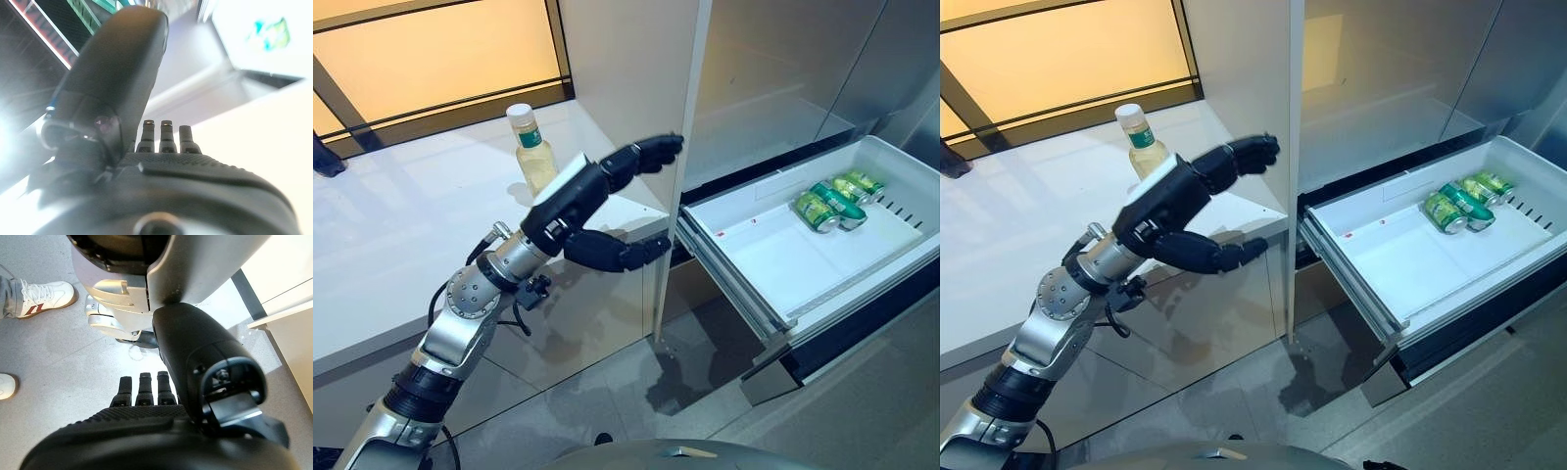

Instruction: Put drinks into fridge and close the fridge

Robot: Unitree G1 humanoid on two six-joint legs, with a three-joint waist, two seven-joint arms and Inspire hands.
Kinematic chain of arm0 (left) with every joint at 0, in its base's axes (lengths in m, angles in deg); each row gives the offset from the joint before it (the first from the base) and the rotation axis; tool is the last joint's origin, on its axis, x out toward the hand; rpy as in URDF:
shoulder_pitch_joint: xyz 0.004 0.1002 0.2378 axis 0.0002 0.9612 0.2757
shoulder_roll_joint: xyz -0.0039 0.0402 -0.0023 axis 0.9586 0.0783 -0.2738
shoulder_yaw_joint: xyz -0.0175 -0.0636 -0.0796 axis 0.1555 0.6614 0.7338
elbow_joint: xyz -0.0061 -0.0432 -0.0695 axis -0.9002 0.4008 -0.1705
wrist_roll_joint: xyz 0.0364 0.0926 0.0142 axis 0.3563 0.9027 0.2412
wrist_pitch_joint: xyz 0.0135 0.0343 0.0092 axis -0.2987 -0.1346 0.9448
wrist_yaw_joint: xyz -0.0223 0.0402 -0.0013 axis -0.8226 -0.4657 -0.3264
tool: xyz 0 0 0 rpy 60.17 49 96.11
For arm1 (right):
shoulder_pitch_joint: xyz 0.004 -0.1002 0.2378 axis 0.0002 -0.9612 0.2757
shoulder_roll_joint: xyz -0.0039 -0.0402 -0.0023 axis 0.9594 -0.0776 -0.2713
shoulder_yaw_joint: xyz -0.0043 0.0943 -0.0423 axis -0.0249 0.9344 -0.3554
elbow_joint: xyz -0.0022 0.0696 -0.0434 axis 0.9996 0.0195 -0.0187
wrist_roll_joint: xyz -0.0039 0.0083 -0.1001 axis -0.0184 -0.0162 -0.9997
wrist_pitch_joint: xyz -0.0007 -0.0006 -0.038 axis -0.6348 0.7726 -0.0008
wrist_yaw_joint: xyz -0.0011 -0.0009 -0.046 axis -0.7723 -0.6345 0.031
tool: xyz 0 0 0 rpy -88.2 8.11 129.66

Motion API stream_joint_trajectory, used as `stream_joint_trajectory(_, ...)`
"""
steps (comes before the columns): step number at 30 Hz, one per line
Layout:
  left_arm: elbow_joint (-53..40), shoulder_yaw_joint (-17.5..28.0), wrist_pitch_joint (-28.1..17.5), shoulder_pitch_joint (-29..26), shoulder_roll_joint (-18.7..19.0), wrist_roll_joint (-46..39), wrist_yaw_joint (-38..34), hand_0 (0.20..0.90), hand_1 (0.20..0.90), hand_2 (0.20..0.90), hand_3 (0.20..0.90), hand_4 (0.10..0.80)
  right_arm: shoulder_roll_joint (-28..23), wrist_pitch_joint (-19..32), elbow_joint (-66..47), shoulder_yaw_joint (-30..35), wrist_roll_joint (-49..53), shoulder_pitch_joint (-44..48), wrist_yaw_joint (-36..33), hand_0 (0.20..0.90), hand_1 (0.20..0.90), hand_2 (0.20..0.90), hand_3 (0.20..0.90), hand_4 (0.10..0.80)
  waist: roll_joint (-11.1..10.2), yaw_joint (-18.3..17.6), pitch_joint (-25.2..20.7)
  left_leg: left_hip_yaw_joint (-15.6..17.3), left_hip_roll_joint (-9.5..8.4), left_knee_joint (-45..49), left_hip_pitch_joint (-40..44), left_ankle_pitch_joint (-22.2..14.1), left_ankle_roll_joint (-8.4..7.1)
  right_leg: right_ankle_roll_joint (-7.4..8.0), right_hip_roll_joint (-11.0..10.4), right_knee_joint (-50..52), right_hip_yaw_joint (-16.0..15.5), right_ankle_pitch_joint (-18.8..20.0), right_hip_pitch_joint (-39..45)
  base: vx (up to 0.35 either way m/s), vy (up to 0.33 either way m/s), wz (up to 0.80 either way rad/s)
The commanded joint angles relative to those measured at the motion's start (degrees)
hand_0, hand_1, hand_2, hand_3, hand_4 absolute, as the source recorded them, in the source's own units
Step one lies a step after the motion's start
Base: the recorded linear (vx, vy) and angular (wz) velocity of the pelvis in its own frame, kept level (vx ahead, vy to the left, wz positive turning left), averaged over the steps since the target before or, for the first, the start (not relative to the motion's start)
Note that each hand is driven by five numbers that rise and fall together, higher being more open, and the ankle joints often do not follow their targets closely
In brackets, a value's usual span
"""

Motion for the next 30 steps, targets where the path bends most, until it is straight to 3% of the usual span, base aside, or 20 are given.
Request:
stream_joint_trajectory(1, -4.91, 7.61, -8.16, -6.52, -0.92, 1.84, -9.76, 0.900, 0.900, 0.900, 0.900, 0.800, 3.11, 1.45, 1.36, 0.44, 2.08, 0.38, 1.81, 0.900, 0.900, 0.900, 0.900, 0.800, -1.08, 0.33, -1.49, -4.29, -2.50, 0.10, -0.43, -5.56, 2.03, 4.32, -1.21, 0.89, 2.32, 2.62, -4.00, 0.000, 0.000, 0.00)
stream_joint_trajectory(10, -1.63, 16.13, -12.60, -3.24, -2.43, 10.53, -28.83, 0.900, 0.900, 0.900, 0.900, 0.800, 3.59, 1.41, 1.11, 1.19, 1.74, -0.46, 1.66, 0.900, 0.900, 0.900, 0.900, 0.800, -1.48, 0.63, -2.03, -4.74, -2.55, 0.10, -0.55, -5.11, 1.78, 3.90, -1.08, 1.00, 2.33, 2.55, -4.06, 0.000, 0.000, 0.00)
stream_joint_trajectory(15, 0.81, 19.54, -9.83, -0.78, -3.50, 18.17, -41.64, 0.900, 0.900, 0.900, 0.900, 0.800, 3.71, 0.24, 0.29, 1.65, 1.53, -0.45, 1.50, 0.900, 0.900, 0.900, 0.900, 0.800, -1.68, 0.98, -2.17, -5.21, -2.56, 0.10, -0.44, -5.07, 1.69, 3.68, -1.01, 0.99, 2.28, 2.36, -3.81, 0.000, 0.000, 0.00)
stream_joint_trajectory(18, 2.22, 20.86, -7.58, 0.52, -4.19, 19.95, -44.96, 0.900, 0.900, 0.900, 0.900, 0.800, 3.67, -0.54, -0.13, 1.86, 1.57, -0.36, 1.48, 0.900, 0.900, 0.900, 0.900, 0.800, -1.73, 1.21, -2.21, -5.34, -2.51, 0.10, -0.41, -5.00, 1.63, 3.57, -1.03, 1.03, 2.14, 2.25, -3.71, 0.000, 0.000, 0.00)
stream_joint_trajectory(21, 3.60, 21.44, -4.34, 1.64, -4.31, 19.87, -45.70, 0.900, 0.900, 0.900, 0.900, 0.800, 3.69, -1.23, -0.80, 2.12, 1.45, -0.39, 1.32, 0.900, 0.900, 0.900, 0.900, 0.800, -1.73, 1.36, -2.17, -5.52, -2.54, 0.10, -0.34, -4.99, 1.62, 3.54, -1.02, 1.08, 2.01, 2.22, -3.64, 0.000, 0.000, 0.00)
stream_joint_trajectory(30, 8.95, 19.27, 9.26, 2.34, -4.07, 13.52, -38.04, 0.900, 0.900, 0.900, 0.900, 0.800, 3.11, -2.85, -1.63, 2.91, 0.64, 0.22, 1.48, 0.900, 0.900, 0.900, 0.900, 0.800, -1.21, 1.19, -2.01, -5.45, -2.53, 0.18, -0.09, -4.90, 1.60, 3.68, -1.08, 1.28, 1.91, 2.14, -3.44, 0.002, 0.000, 0.00)
